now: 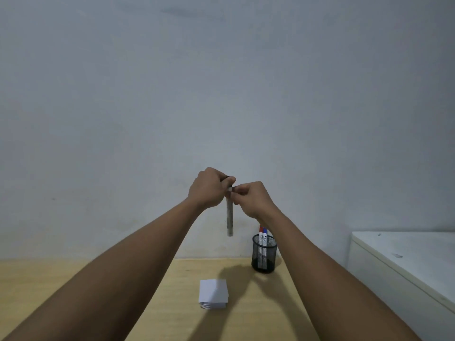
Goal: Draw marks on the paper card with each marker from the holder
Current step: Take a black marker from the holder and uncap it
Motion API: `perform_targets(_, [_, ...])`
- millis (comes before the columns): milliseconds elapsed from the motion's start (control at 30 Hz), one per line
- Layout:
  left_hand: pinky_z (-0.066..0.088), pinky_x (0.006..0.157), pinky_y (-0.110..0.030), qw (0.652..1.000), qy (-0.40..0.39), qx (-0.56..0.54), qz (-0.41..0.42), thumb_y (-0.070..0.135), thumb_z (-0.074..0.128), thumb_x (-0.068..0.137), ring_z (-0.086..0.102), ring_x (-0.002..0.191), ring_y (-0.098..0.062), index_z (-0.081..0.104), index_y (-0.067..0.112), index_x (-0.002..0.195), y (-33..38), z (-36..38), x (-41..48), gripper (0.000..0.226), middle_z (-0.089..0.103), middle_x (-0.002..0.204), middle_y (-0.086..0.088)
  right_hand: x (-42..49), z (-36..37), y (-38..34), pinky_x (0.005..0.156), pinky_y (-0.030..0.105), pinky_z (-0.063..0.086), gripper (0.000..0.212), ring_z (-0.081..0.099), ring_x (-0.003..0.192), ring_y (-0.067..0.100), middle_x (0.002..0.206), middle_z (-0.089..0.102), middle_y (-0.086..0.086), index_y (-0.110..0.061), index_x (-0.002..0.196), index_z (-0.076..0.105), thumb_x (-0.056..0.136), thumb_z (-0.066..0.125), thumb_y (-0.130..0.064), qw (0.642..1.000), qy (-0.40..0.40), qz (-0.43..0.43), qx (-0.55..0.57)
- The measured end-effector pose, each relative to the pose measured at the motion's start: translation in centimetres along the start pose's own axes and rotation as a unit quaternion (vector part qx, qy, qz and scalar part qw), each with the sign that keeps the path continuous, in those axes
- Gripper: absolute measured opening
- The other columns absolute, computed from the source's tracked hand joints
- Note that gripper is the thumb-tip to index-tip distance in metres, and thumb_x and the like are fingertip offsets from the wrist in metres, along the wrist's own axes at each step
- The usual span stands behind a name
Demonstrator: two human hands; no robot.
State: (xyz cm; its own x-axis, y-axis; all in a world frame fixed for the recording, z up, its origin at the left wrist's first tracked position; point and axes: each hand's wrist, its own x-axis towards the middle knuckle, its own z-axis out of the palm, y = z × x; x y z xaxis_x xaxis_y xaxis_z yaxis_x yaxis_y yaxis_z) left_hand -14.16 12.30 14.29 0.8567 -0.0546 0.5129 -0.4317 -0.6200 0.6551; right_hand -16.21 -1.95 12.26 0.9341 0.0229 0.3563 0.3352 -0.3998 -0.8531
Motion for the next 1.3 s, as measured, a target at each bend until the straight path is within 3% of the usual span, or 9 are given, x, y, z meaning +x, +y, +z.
perform_targets(133, [0.04, 0.055, -0.029, 1.0, 0.016, -0.001, -0.027, 0.037, 0.058, 0.092, 0.05, 0.055, -0.021, 0.071, 0.014, 0.063, -1.3, -0.1, -0.3, 0.039, 0.067, 0.061, -0.003, 0.4, 2.2, 0.3, 0.064, 0.025, 0.046, 0.016, 0.067, 0.084, 0.021, 0.085, 0.077, -0.001, -0.016, 0.089, 0.081, 0.086, 0.074, -0.03, 0.999, 0.033, 0.002, -0.02])
perform_targets(267, [0.041, 0.056, -0.03, 0.998, 0.022, 0.009, -0.057, 0.037, 0.055, 0.092, 0.053, 0.057, -0.022, 0.069, 0.011, 0.065, -2.9, 0.6, -0.7, 0.04, 0.07, 0.068, -0.01, 0.6, 4.3, 1.4, 0.091, 0.045, 0.054, 0.013, 0.069, 0.092, 0.026, 0.087, 0.078, 0.0, -0.022, 0.074, 0.076, 0.083, 0.075, -0.032, 0.997, 0.067, 0.023, -0.044])
perform_targets(367, [0.039, 0.054, -0.029, 0.996, 0.042, 0.011, -0.076, 0.036, 0.056, 0.092, 0.057, 0.06, -0.025, 0.065, 0.008, 0.06, -4.3, 1.7, -1.2, 0.044, 0.068, 0.065, -0.011, 0.6, 6.0, 2.6, 0.094, 0.052, 0.051, 0.012, 0.069, 0.092, 0.027, 0.079, 0.075, -0.001, -0.014, 0.078, 0.079, 0.082, 0.073, -0.023, 0.994, 0.095, 0.032, -0.053])
perform_targets(567, [0.05, 0.061, -0.033, 0.99, 0.076, -0.007, -0.12, 0.041, 0.06, 0.089, 0.067, 0.068, -0.026, 0.074, 0.014, 0.065, -6.9, 3.2, -2.5, 0.038, 0.071, 0.065, -0.005, 0.6, 8.1, 5.1, 0.088, 0.035, 0.034, 0.011, 0.058, 0.09, 0.015, 0.093, 0.077, -0.007, -0.02, 0.084, 0.079, 0.084, 0.073, -0.029, 0.989, 0.103, 0.047, -0.1])
perform_targets(667, [0.055, 0.065, -0.035, 0.986, 0.085, -0.048, -0.133, 0.042, 0.065, 0.088, 0.069, 0.07, -0.023, 0.077, 0.016, 0.072, -8.7, 3.5, -2.7, 0.033, 0.074, 0.07, -0.004, 0.1, 9.0, 6.5, 0.083, 0.034, 0.026, 0.012, 0.059, 0.089, 0.013, 0.076, 0.069, -0.013, -0.022, 0.076, 0.074, 0.081, 0.078, -0.032, 0.988, 0.075, 0.059, -0.119])
perform_targets(767, [0.058, 0.082, -0.043, 0.985, 0.052, -0.082, -0.141, 0.041, 0.068, 0.088, 0.071, 0.087, -0.017, 0.08, 0.017, 0.089, -11.7, 3.3, -3.0, 0.027, 0.078, 0.09, -0.001, -0.2, 9.5, 8.3, 0.095, 0.041, 0.039, 0.018, 0.064, 0.092, 0.017, 0.073, 0.068, -0.013, -0.025, 0.07, 0.071, 0.075, 0.082, -0.038, 0.991, 0.056, 0.083, -0.095])
perform_targets(900, [0.053, 0.089, -0.043, 0.986, -0.019, 0.019, -0.166, 0.043, 0.069, 0.087, 0.069, 0.093, -0.018, 0.079, 0.022, 0.092, -17.2, 3.6, -5.8, 0.024, 0.078, 0.094, 0.002, -0.5, 9.4, 10.3, 0.095, 0.051, 0.051, 0.022, 0.072, 0.088, 0.017, 0.073, 0.076, -0.01, -0.029, 0.066, 0.072, 0.067, 0.081, -0.05, 0.995, 0.032, 0.085, -0.028])
perform_targets(1200, [0.031, 0.087, -0.037, 0.965, -0.041, 0.159, -0.205, 0.04, 0.069, 0.085, 0.065, 0.102, -0.011, 0.074, 0.03, 0.096, -24.1, 5.1, -11.0, 0.016, 0.075, 0.097, 0.013, -0.9, 9.1, 12.1, 0.071, 0.021, 0.051, 0.012, 0.069, 0.079, 0.012, 0.08, 0.073, -0.001, -0.016, 0.086, 0.073, 0.081, 0.081, -0.023, 0.995, 0.018, 0.083, 0.046])
perform_targets(1300, [0.027, 0.087, -0.037, 0.964, -0.042, 0.172, -0.199, 0.04, 0.067, 0.084, 0.064, 0.099, -0.012, 0.073, 0.029, 0.095, -24.6, 5.5, -11.8, 0.016, 0.074, 0.096, 0.012, -0.9, 9.3, 12.5, 0.073, 0.022, 0.052, 0.01, 0.069, 0.077, 0.013, 0.079, 0.074, 0.001, -0.017, 0.082, 0.072, 0.081, 0.081, -0.021, 0.995, 0.016, 0.081, 0.059])
